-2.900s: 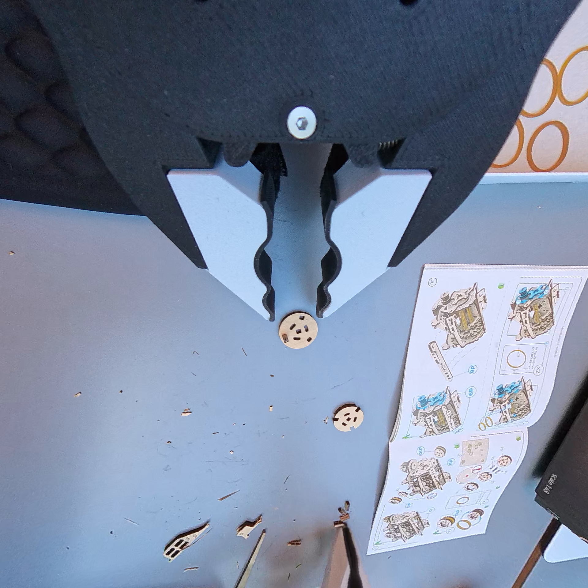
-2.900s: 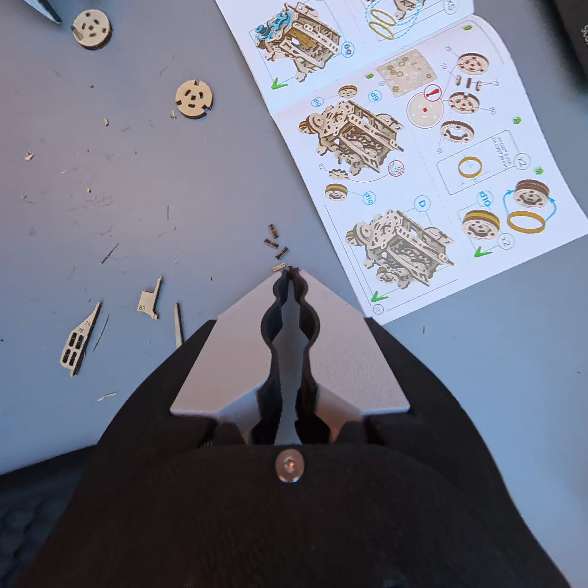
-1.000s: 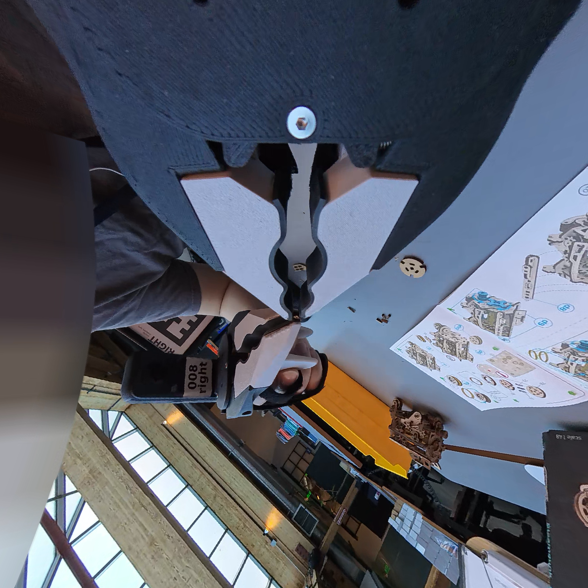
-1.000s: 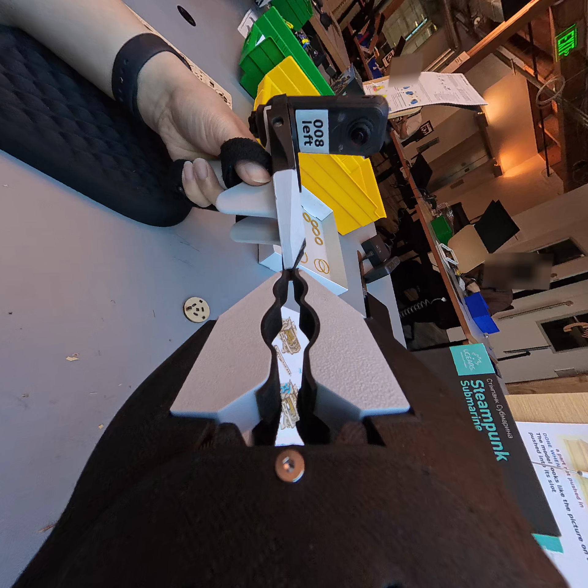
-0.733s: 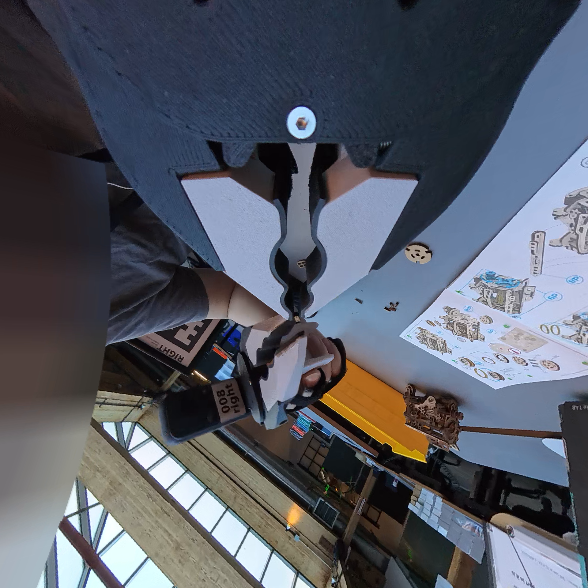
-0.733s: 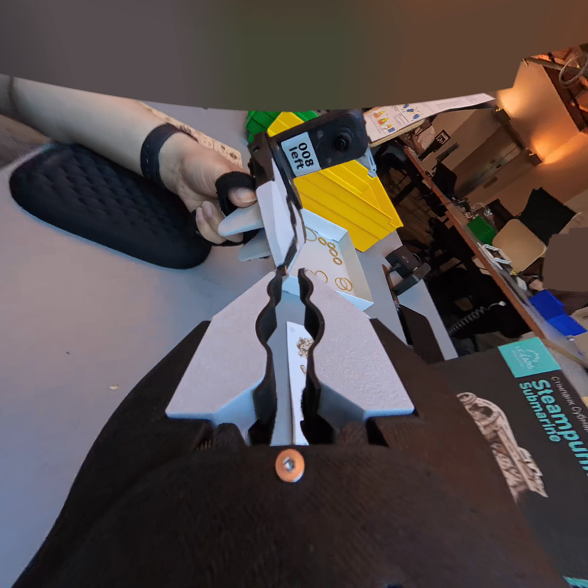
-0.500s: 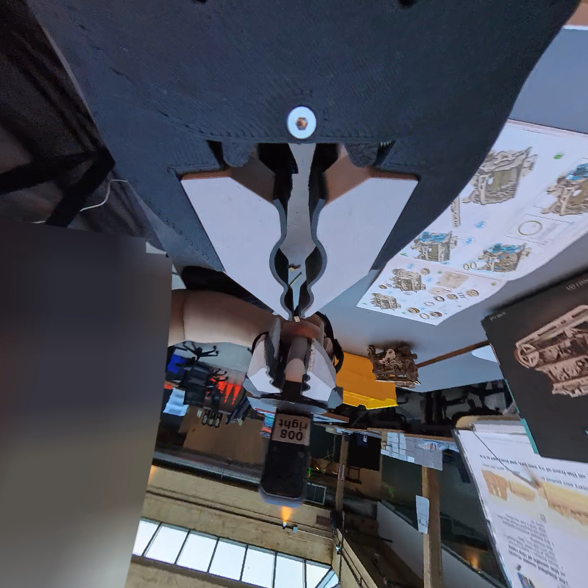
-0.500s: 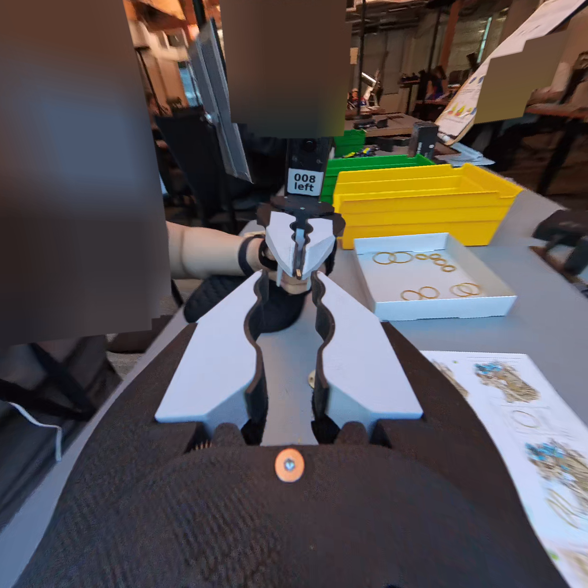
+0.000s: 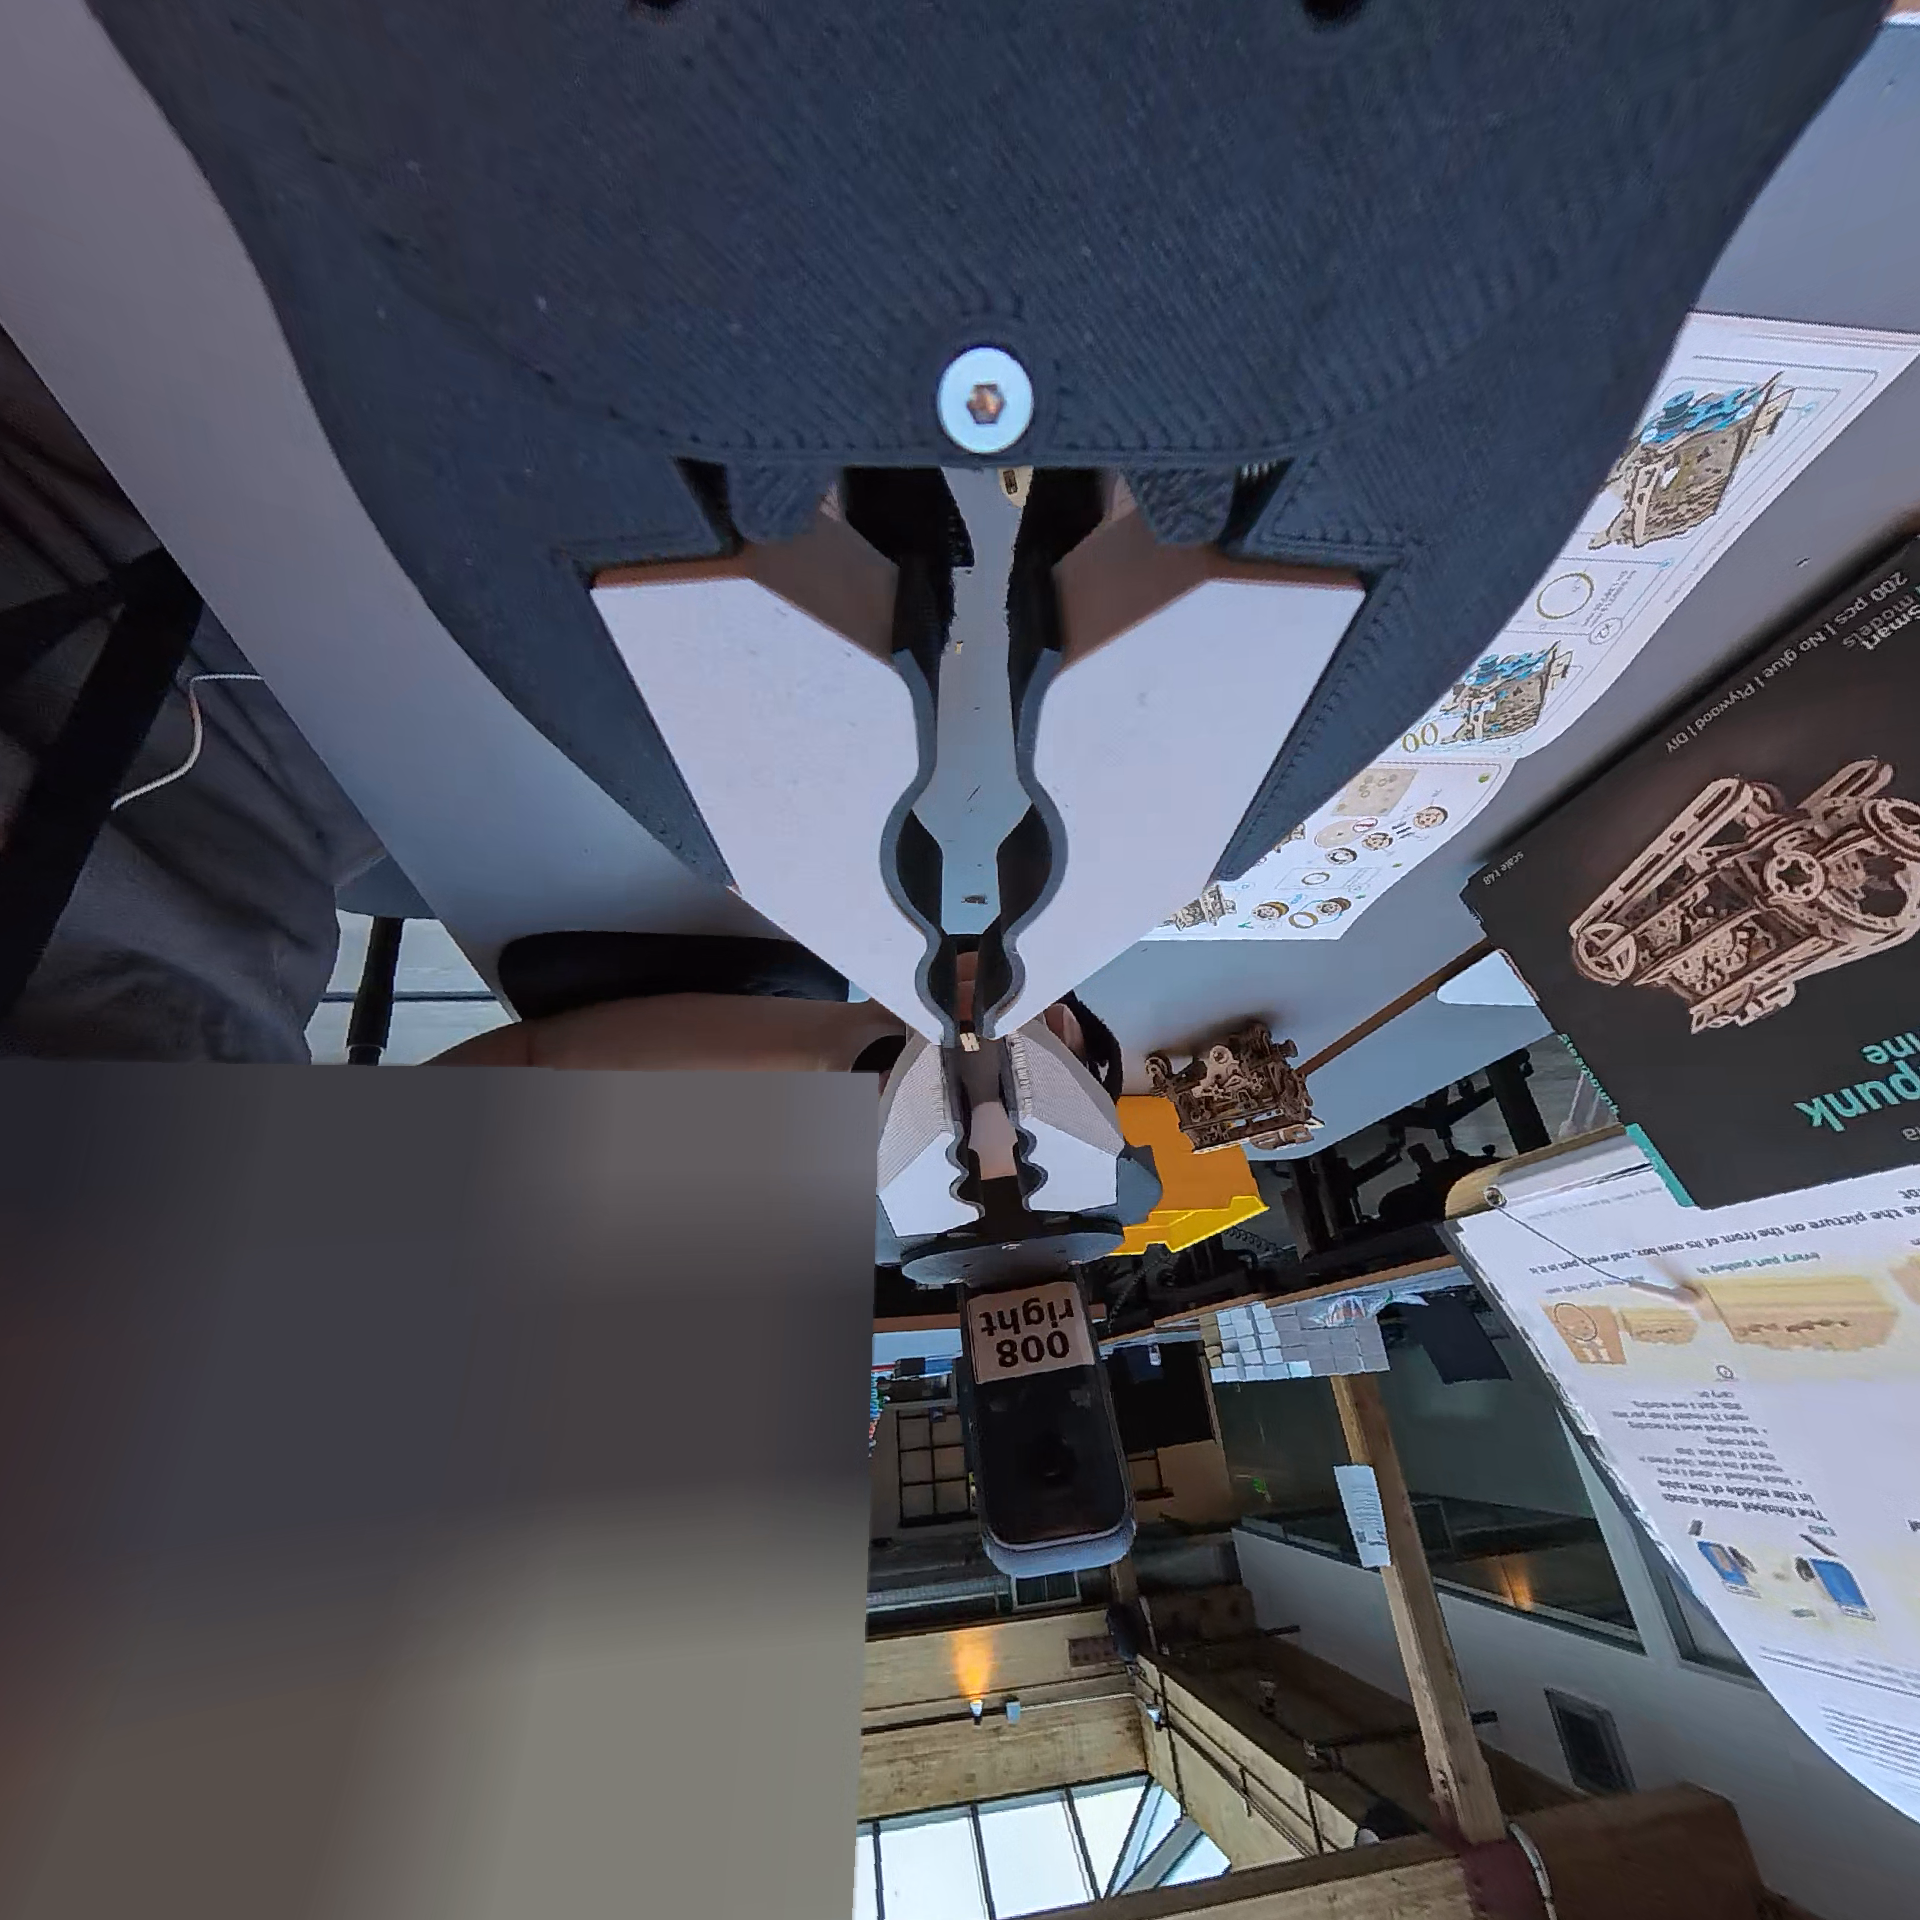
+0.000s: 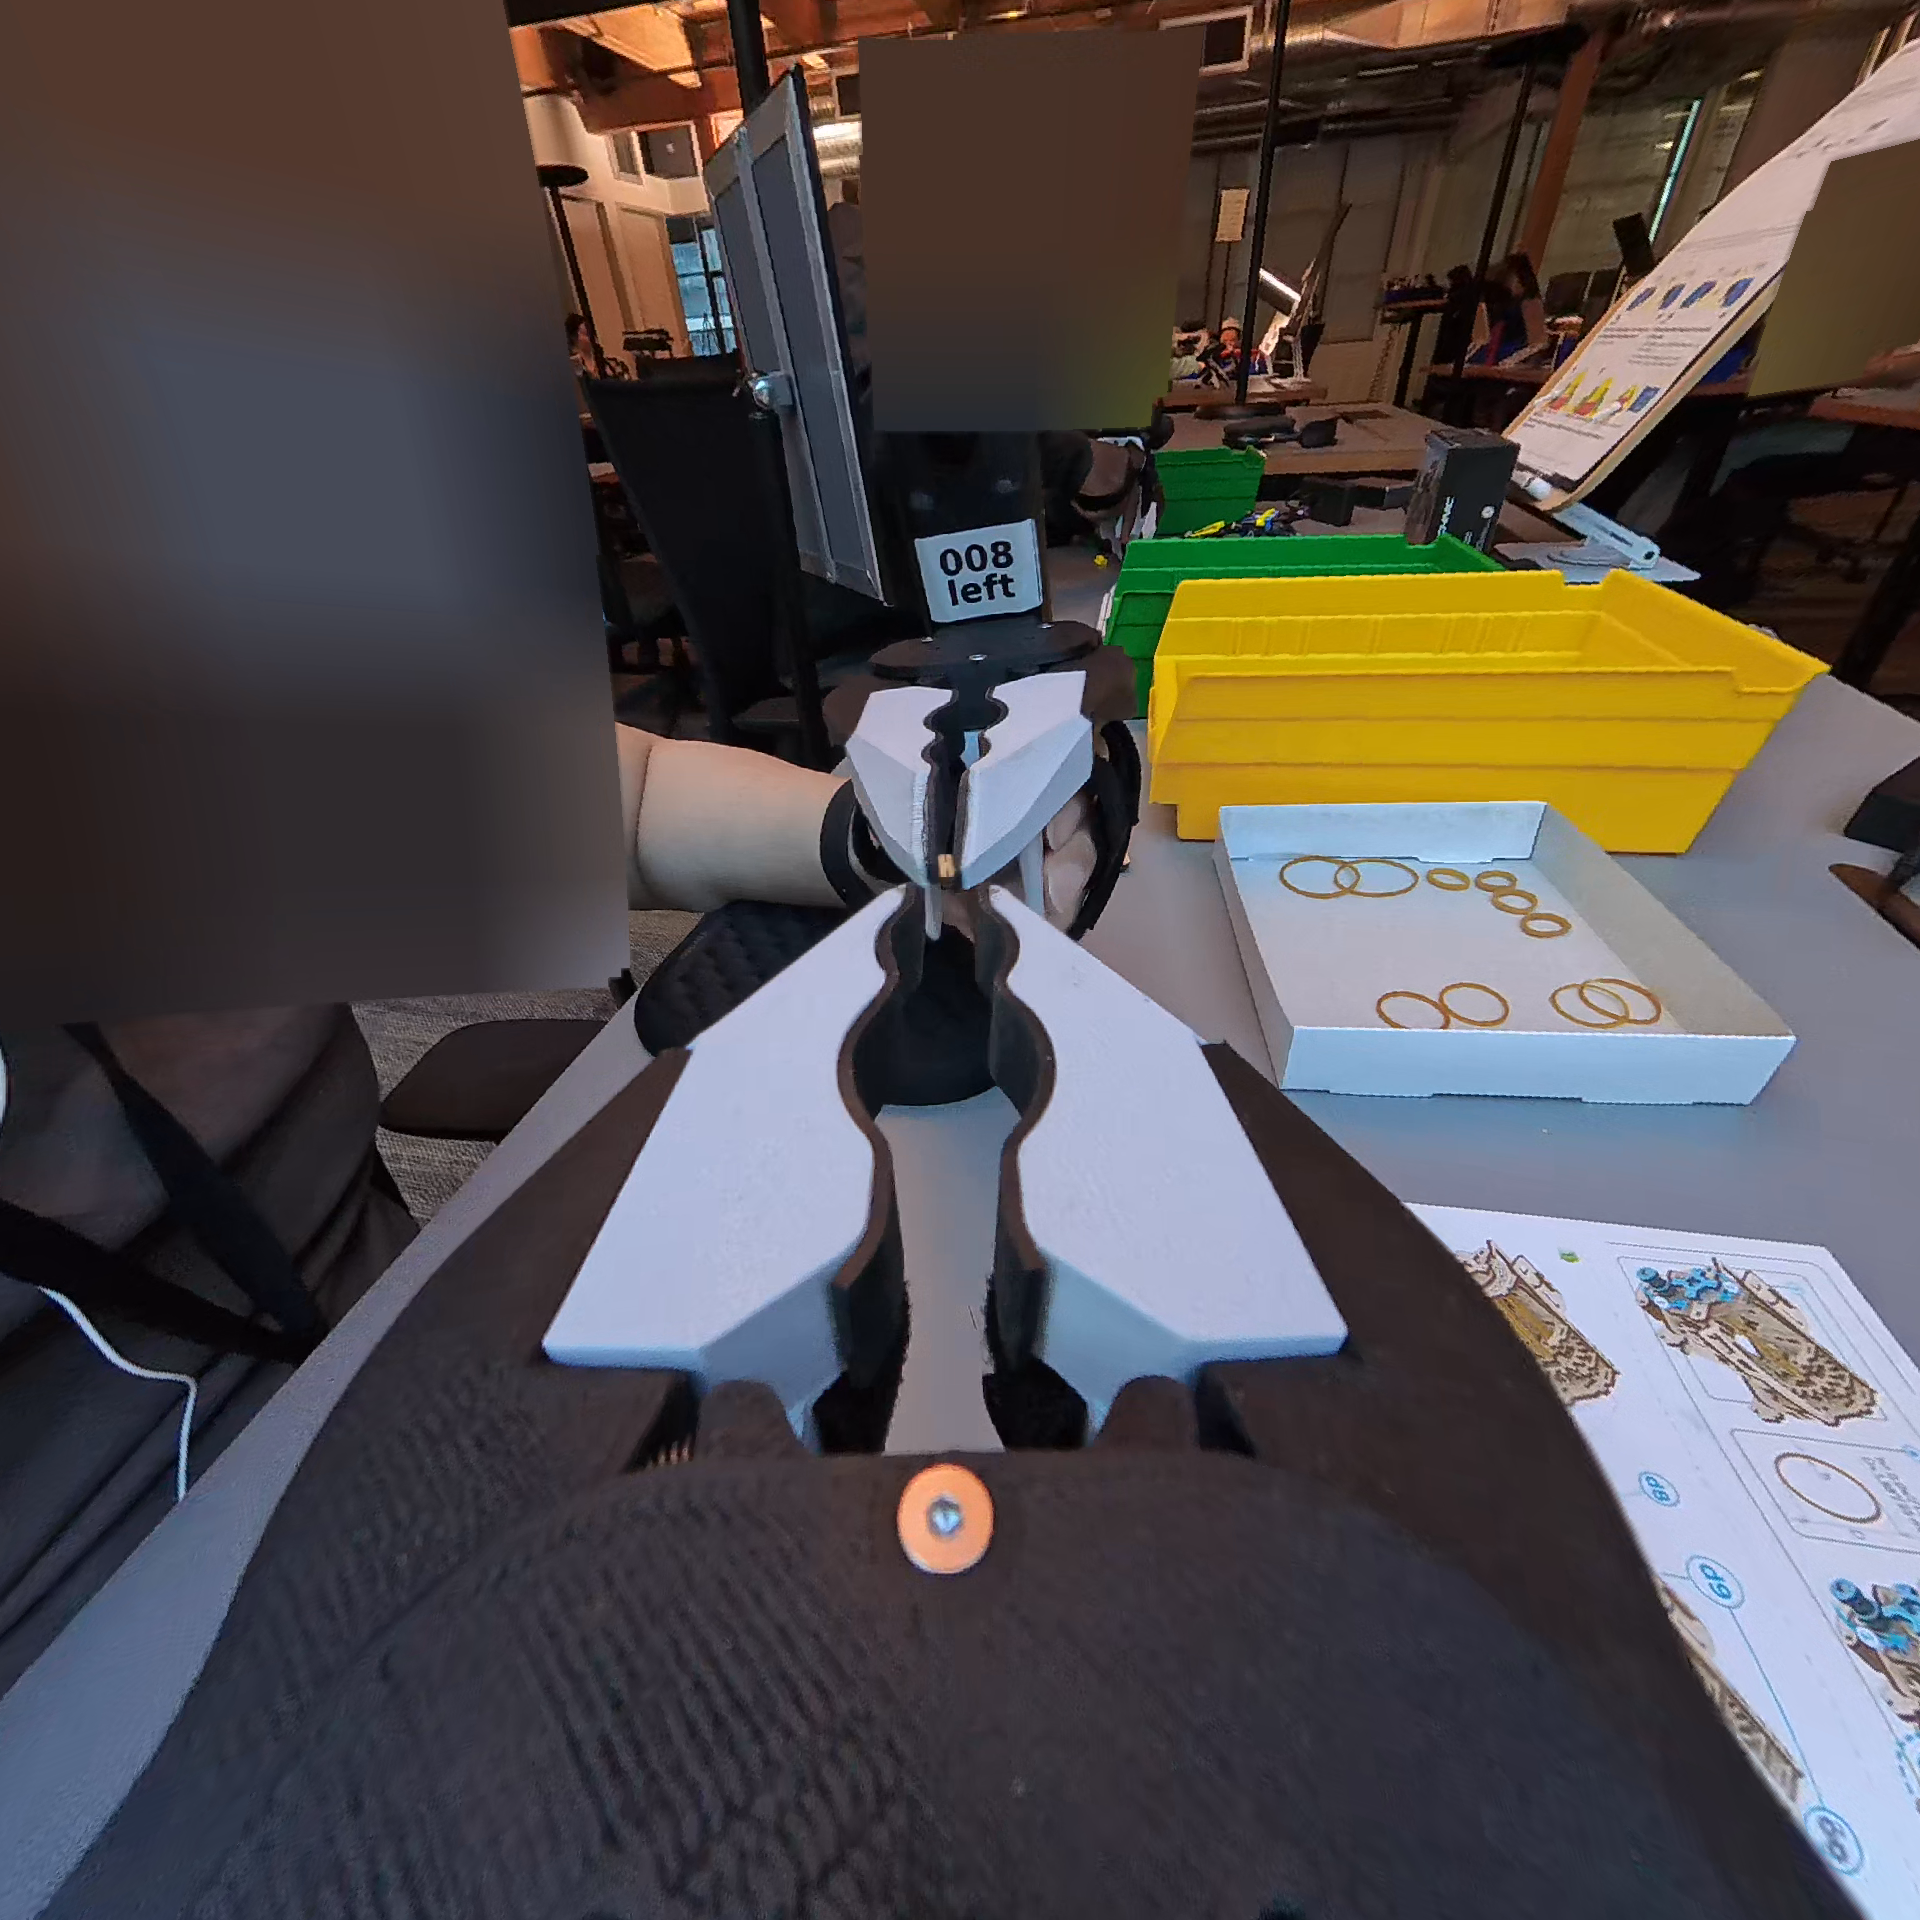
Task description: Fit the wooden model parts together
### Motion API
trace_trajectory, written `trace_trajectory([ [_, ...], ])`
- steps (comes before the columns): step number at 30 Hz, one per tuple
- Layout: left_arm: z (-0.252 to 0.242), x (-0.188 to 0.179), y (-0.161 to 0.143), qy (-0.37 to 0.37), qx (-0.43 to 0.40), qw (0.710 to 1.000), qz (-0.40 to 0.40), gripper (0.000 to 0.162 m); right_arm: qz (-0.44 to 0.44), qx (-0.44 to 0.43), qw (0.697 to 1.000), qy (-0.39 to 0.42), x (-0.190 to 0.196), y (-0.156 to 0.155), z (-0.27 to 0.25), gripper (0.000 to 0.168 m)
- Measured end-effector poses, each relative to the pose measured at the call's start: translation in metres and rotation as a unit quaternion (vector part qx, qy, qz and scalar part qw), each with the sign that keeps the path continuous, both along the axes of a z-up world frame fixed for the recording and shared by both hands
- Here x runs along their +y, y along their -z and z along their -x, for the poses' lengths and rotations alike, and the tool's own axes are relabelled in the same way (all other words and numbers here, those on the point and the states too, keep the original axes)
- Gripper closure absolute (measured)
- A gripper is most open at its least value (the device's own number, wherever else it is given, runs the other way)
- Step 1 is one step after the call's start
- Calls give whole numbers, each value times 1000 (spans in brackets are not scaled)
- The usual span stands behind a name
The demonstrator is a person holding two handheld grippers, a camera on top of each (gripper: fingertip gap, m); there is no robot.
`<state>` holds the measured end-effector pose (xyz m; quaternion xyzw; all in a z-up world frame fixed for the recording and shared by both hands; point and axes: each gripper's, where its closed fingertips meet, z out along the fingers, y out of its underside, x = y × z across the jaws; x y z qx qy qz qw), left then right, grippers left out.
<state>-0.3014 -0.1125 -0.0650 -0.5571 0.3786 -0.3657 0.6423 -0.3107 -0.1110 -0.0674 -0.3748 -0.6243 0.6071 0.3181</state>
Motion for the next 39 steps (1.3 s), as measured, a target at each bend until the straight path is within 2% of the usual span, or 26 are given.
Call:
trace_trajectory([
  [9, -2, -1, 2, 0, 8, 1000, -4, 162, 0, 9, 1000, -1, -2, -2, 0, 168],
  [39, -2, 5, 16, -21, 37, 999, -10, 158, -58, 3, 998, 14, 2, 15, 0, 168],
])
